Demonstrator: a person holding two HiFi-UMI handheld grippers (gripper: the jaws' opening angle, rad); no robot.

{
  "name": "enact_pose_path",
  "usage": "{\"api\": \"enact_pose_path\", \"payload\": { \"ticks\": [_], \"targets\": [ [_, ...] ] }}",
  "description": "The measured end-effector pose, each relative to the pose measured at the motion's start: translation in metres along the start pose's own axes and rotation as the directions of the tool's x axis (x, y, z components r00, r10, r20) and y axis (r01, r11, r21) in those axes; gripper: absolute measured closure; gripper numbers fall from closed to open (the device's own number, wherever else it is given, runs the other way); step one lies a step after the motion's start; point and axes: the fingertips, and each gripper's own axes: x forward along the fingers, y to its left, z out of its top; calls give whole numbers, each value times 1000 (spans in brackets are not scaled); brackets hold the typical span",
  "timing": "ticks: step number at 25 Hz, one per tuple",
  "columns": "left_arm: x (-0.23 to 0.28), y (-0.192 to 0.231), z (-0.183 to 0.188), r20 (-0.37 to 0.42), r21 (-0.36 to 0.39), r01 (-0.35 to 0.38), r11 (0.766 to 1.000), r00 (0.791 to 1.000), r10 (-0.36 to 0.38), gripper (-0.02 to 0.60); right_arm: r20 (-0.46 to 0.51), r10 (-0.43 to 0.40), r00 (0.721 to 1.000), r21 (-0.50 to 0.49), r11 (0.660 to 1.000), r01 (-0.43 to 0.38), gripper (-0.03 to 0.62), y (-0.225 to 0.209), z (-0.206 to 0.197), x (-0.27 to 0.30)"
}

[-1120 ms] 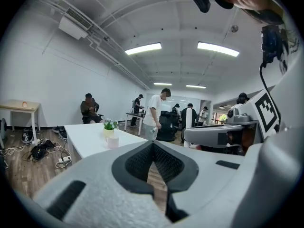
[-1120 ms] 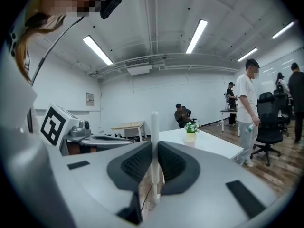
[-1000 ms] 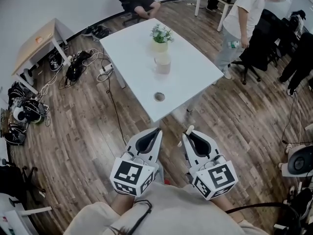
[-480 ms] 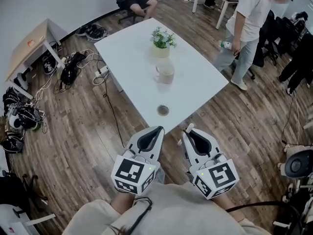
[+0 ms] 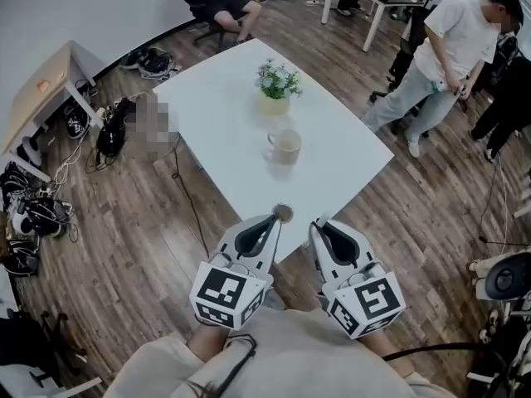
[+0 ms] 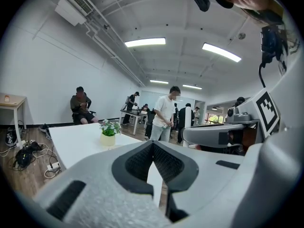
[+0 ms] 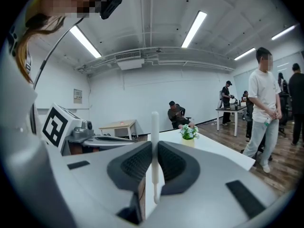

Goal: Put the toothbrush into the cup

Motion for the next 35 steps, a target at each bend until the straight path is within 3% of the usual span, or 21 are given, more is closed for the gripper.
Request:
{"api": "enact_pose_path", "payload": {
  "ticks": [14,28,35],
  "targets": [
    [25,21,-7,-40,-5,73,997,996,-73,578,-14,-87,996,46,995,88,545,-22,-4,24],
    [47,47,-1,-44,-9,13,1000,999,-14,578,-6,-42,999,31,999,42,545,-45,2,62],
    [69,65,-9,-91,-13,-12,1000,996,11,577,-3,-27,1000,52,998,28,545,-66,-8,86]
  ]
}}
